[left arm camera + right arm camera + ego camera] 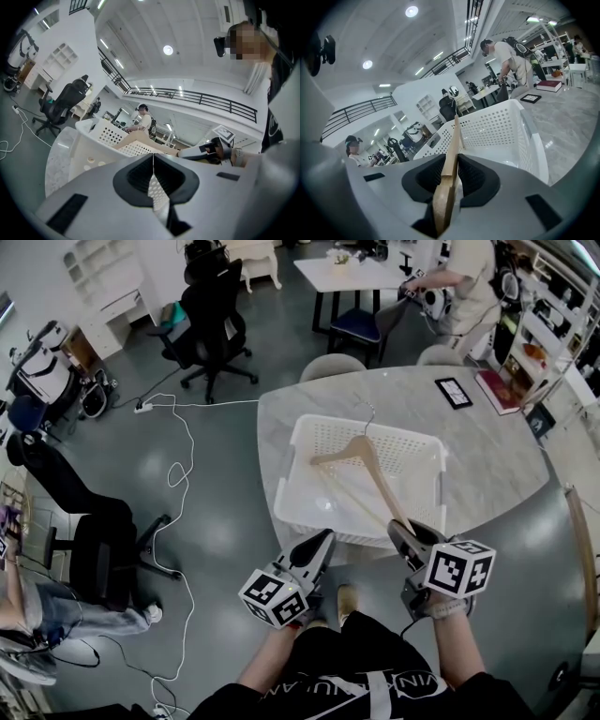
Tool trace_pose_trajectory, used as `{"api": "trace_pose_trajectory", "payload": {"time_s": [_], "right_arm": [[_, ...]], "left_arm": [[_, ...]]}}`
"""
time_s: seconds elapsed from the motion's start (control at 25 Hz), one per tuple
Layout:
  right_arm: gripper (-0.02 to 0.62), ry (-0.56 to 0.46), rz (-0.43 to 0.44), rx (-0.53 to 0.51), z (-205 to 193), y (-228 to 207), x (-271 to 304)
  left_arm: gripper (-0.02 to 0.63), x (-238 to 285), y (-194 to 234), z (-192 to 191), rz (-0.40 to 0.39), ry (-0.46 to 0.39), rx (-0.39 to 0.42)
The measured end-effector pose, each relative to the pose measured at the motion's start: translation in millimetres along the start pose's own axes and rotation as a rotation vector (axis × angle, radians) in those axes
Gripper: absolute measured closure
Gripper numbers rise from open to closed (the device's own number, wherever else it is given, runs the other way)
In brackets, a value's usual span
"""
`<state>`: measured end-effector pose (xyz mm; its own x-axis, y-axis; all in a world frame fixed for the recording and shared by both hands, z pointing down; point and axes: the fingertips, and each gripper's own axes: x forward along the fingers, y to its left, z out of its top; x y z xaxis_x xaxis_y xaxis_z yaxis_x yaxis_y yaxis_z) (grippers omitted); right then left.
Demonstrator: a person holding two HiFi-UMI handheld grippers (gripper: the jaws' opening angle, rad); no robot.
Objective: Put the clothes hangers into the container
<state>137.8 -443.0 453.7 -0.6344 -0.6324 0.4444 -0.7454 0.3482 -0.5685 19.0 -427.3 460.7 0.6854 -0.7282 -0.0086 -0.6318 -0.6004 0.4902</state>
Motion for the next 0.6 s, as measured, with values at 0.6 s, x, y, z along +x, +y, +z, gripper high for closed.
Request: {"api": "trace_pose_trajectory", "payload": {"time_s": [0.6], "right_arm": [[0.509, -0.003, -0.093, -0.05, 5, -19, -11]], "left_arm": [[0.595, 9, -7, 0, -0.029, 0.007, -0.006]]}}
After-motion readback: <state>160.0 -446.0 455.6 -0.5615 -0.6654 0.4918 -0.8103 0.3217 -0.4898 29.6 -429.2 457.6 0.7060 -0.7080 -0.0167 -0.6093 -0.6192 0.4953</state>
